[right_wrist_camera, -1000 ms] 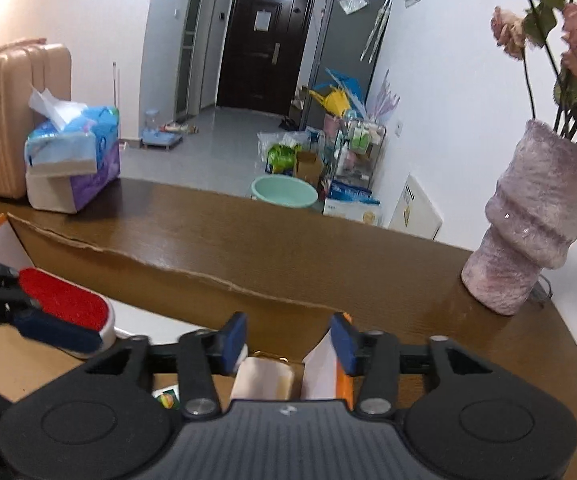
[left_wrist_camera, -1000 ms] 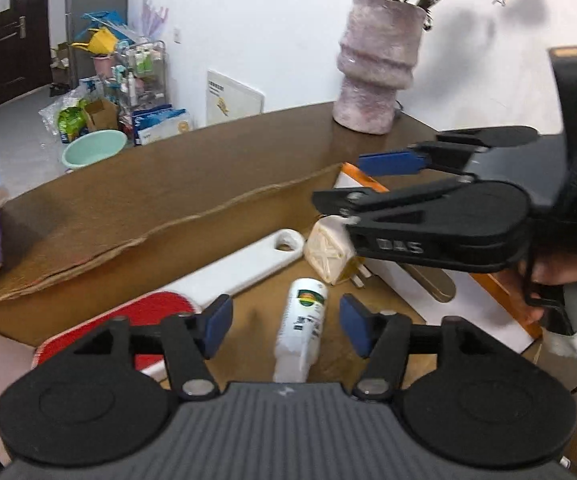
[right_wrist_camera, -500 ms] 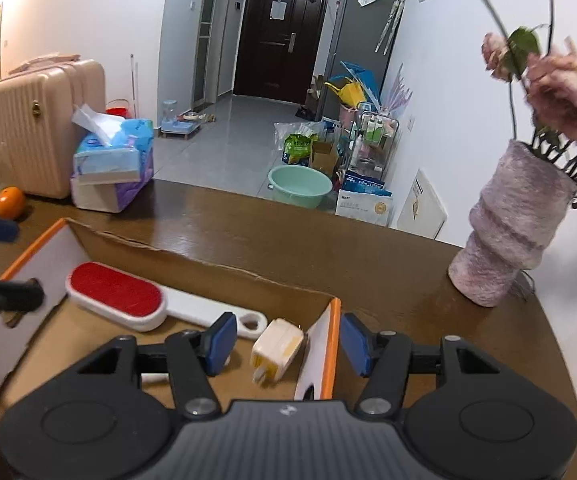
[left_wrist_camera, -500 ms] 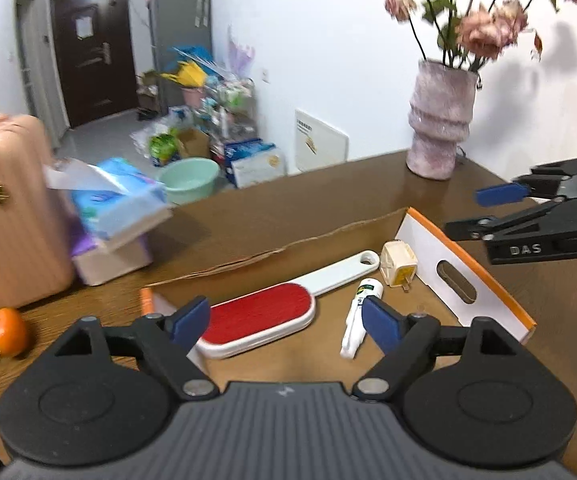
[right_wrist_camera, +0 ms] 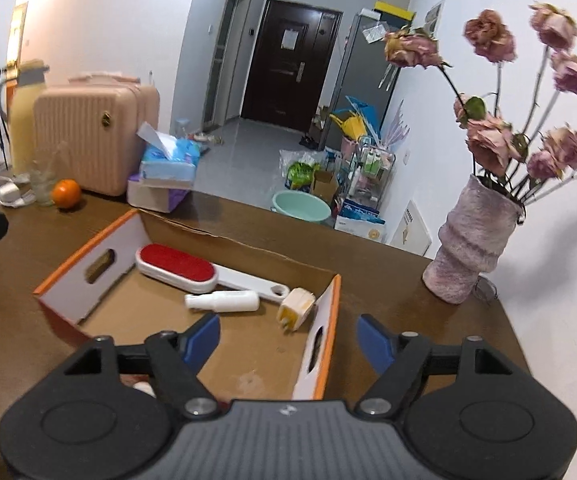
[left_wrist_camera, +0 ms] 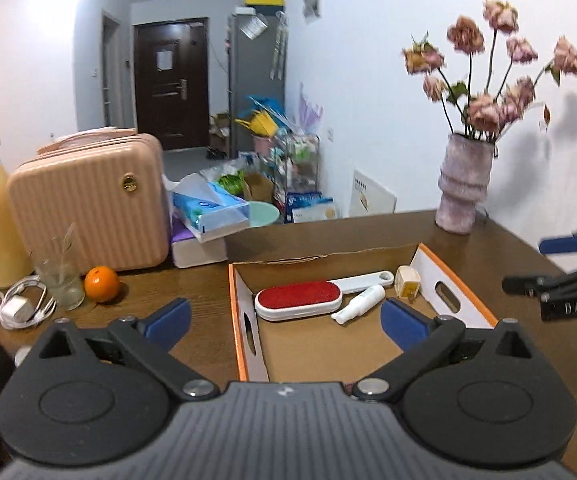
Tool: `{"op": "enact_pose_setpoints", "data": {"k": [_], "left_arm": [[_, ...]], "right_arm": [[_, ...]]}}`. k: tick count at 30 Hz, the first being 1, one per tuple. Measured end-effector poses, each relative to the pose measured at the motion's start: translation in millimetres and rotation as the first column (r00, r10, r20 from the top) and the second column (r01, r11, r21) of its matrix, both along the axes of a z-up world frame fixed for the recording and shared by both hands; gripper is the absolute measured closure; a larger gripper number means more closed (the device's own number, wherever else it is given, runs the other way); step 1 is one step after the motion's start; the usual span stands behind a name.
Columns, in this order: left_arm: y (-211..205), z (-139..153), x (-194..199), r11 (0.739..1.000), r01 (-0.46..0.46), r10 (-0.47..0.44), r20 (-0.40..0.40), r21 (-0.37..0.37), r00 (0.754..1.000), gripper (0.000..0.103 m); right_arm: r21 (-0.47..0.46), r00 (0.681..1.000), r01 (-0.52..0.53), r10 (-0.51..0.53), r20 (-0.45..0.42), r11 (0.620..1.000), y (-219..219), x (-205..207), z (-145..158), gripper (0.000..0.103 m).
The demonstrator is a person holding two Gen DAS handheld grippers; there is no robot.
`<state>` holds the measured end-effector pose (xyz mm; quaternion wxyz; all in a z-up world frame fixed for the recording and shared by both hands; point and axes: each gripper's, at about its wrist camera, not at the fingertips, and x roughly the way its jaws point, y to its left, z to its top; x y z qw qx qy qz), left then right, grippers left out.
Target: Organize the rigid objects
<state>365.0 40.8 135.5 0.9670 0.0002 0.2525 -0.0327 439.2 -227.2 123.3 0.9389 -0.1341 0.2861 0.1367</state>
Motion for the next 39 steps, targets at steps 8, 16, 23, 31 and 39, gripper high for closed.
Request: {"op": "enact_pose_setpoints", "data": {"k": [8,16,23,31,39], "left_arm": [[-5,-27,-52,0.996,-0.059,0.062,0.048,-0.060,0.997,0.000],[-11,-63,-101,0.992,-0.124,0.126,0.076,-0.037,0.989,0.000],[-19,-89,-178,0.992,-0.126,0.129,0.232,-0.027,0.964,0.000],[-30,-131,-227,0.992,-0.124,0.113,0.229,0.031,0.967,0.000],[-38,-157,-211,0.995,-0.093,0.086,0.130,0.045,0.988,0.000]], "right_arm": [[0.059,0.992,-0.001,-0.006,0.129,0.998,-12,-67,-13,0.016],[0.098,0.976,-0.008,-0.014,0.218,0.995,-15,-120,-39,0.015],[0.172,0.962,-0.048,-0.001,0.272,0.984,-23,-182,-69,0.006],[0.250,0.975,-0.126,0.073,0.211,0.960,-35,-256,-124,0.006],[0.261,0.984,-0.055,0.008,0.177,0.964,-44,-263,-138,0.010]]}}
